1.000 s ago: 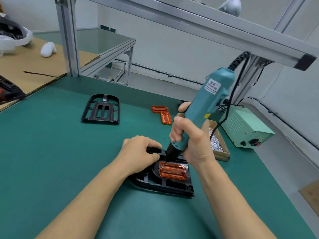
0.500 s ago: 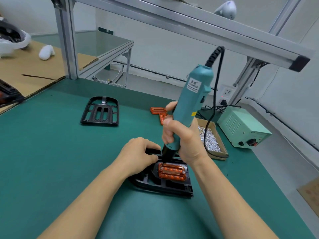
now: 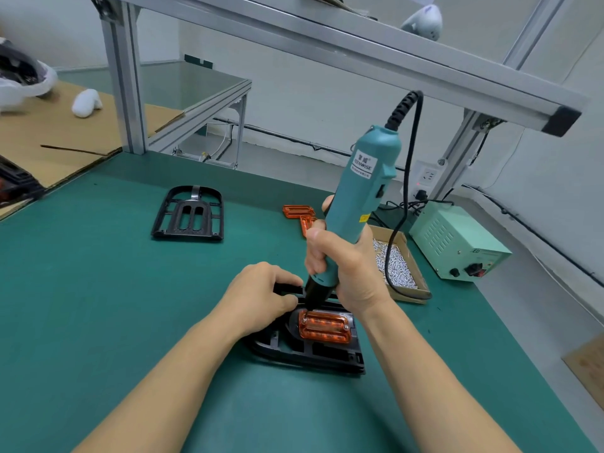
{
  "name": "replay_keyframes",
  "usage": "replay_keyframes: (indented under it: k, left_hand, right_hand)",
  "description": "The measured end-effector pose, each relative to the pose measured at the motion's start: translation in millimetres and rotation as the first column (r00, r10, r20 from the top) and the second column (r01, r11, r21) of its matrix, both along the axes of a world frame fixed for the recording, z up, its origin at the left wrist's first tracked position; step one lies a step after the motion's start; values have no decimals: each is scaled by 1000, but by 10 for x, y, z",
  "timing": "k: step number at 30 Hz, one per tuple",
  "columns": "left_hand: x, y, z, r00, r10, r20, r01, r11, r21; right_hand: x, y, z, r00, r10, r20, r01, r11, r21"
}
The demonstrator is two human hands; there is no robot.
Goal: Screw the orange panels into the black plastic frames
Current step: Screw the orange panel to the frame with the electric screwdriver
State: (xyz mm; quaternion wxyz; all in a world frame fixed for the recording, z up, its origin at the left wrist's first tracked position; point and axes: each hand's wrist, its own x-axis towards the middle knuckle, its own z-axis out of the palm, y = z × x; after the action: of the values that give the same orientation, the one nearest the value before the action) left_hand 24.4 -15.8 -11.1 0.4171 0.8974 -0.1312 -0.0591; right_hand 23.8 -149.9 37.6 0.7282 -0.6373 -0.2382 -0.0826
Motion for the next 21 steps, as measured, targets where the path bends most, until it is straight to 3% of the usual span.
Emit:
replay_keyframes:
  k: [21]
  left_hand:
    - [-24,-12,10,997,-9,70,14,998,-61]
  right_hand:
    - [-67,-48,-40,996,88,-13,-88,996,-9]
